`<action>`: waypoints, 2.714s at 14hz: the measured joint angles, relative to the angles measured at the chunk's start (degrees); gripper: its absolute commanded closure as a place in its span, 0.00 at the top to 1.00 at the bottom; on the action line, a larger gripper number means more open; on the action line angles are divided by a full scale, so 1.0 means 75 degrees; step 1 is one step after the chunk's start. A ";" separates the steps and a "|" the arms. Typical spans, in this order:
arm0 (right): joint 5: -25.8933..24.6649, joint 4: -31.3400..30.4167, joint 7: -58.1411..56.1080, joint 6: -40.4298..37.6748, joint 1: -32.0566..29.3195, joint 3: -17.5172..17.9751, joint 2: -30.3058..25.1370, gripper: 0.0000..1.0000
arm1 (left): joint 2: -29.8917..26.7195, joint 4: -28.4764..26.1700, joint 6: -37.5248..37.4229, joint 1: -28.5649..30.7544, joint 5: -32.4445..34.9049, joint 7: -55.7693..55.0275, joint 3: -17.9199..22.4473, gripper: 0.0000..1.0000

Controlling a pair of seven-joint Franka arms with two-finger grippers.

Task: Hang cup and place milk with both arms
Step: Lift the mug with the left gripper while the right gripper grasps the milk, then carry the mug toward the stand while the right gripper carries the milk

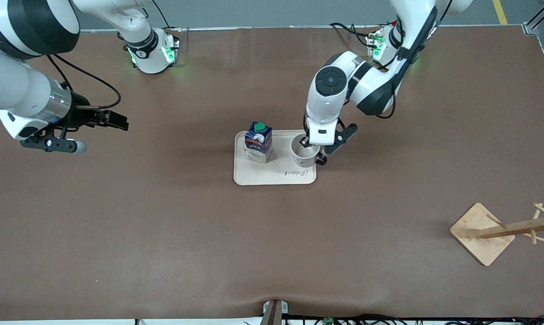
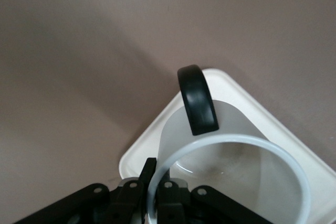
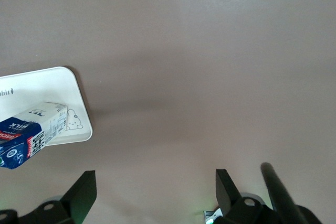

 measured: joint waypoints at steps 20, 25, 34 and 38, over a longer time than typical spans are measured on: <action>0.0387 -0.0839 0.6860 0.3334 0.3847 0.0022 0.1279 1.00 | -0.1102 0.2322 -0.3615 0.3388 0.0011 0.7260 0.0075 0.00; 0.0361 -0.0838 0.7655 0.4604 0.4505 0.0003 0.2124 1.00 | -0.1121 0.2830 -0.4142 0.4240 0.0015 0.8900 0.0093 0.00; 0.0110 -0.0625 0.8602 0.4650 0.4671 -0.0121 0.2421 0.00 | -0.0924 0.3026 -0.3876 0.5507 0.0341 1.2793 0.0121 0.00; 0.0106 0.0622 0.8479 0.2775 0.4015 -0.0225 0.2300 0.00 | -0.0642 0.3041 -0.3023 0.5986 0.0345 1.4178 0.0128 0.00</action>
